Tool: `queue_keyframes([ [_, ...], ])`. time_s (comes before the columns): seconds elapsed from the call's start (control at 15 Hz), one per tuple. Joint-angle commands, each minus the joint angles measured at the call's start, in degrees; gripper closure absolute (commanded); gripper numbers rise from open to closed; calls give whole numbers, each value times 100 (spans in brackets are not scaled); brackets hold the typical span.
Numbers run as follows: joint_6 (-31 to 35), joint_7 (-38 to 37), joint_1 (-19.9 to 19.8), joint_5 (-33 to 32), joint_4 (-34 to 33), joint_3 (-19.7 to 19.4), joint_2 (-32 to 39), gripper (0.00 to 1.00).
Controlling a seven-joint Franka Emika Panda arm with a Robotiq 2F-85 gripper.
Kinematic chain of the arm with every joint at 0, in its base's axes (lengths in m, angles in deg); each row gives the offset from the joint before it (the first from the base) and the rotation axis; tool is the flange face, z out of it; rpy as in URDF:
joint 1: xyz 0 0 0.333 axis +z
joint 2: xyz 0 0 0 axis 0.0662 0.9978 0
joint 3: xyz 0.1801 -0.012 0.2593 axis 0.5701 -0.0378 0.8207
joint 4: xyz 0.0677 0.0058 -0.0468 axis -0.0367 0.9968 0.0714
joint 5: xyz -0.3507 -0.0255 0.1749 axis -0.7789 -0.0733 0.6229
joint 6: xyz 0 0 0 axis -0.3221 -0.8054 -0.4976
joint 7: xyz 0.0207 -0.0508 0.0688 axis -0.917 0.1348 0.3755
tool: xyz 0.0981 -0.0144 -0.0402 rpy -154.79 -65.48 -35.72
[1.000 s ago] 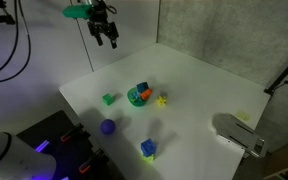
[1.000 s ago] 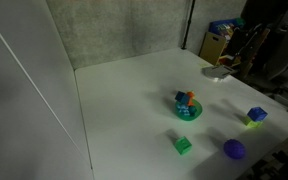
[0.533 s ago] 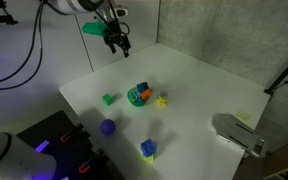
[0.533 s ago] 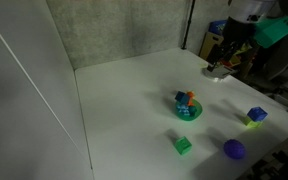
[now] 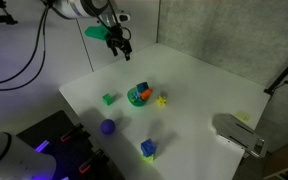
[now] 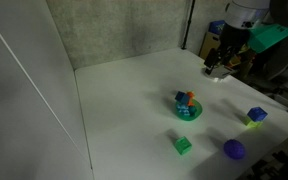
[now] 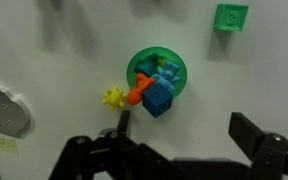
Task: Take the cube out of the bowl and put it on the table
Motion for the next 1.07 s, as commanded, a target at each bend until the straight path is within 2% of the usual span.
queue_keyframes([
  [0.0,-18,-75,38,-66,-26,-50,42,0],
  [0.53,94,-89,-10,-100,-386,-238,723,0],
  [1.0,683,42,28,46,-747,-499,1615,0],
])
